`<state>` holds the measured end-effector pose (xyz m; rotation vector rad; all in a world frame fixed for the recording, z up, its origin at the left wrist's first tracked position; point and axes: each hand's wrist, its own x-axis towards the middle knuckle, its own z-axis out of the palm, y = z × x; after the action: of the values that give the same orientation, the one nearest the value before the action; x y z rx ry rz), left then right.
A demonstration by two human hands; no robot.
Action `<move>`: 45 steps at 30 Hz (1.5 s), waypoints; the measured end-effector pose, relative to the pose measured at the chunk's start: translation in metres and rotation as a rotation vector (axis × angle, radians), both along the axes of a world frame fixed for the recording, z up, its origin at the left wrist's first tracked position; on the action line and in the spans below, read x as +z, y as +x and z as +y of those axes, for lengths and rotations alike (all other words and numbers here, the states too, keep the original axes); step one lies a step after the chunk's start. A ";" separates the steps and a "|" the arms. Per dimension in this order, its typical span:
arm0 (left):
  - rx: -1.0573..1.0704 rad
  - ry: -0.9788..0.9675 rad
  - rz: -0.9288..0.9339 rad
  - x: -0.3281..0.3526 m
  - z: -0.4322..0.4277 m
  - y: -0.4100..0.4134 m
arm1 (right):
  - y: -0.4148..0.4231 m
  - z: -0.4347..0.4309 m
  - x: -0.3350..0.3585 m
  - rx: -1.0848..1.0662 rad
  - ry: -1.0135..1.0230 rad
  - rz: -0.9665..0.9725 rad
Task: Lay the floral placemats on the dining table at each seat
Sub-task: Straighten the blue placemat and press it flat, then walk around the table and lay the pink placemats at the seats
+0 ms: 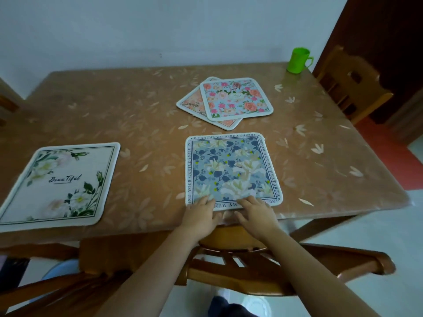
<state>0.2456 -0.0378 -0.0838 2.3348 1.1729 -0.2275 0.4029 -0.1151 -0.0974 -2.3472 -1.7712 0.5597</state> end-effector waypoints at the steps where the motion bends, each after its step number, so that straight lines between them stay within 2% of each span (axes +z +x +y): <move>1: -0.005 0.060 -0.028 0.008 -0.005 -0.006 | -0.006 -0.006 0.007 0.004 0.036 -0.017; 7: 0.000 0.336 -0.240 0.046 -0.055 -0.034 | -0.038 -0.047 0.051 0.022 0.249 -0.088; 12: -0.051 0.552 -0.376 0.067 -0.088 -0.040 | -0.062 -0.083 0.079 -0.042 0.315 -0.114; 21: -0.112 0.555 -0.466 0.088 -0.124 -0.021 | -0.067 -0.139 0.109 -0.191 0.436 -0.199; 29: -0.205 0.553 -0.533 0.093 -0.152 0.023 | -0.032 -0.180 0.115 -0.329 0.504 -0.219; 36: -0.308 0.571 -0.571 0.091 -0.202 0.094 | 0.028 -0.232 0.119 -0.431 0.561 -0.211; 45: -0.361 0.560 -0.586 0.094 -0.274 0.227 | 0.150 -0.310 0.122 -0.480 0.574 -0.239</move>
<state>0.4730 -0.3121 0.0106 2.7852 0.5597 0.7081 0.5527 -0.4251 0.0243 -2.3314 -1.1449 -0.2735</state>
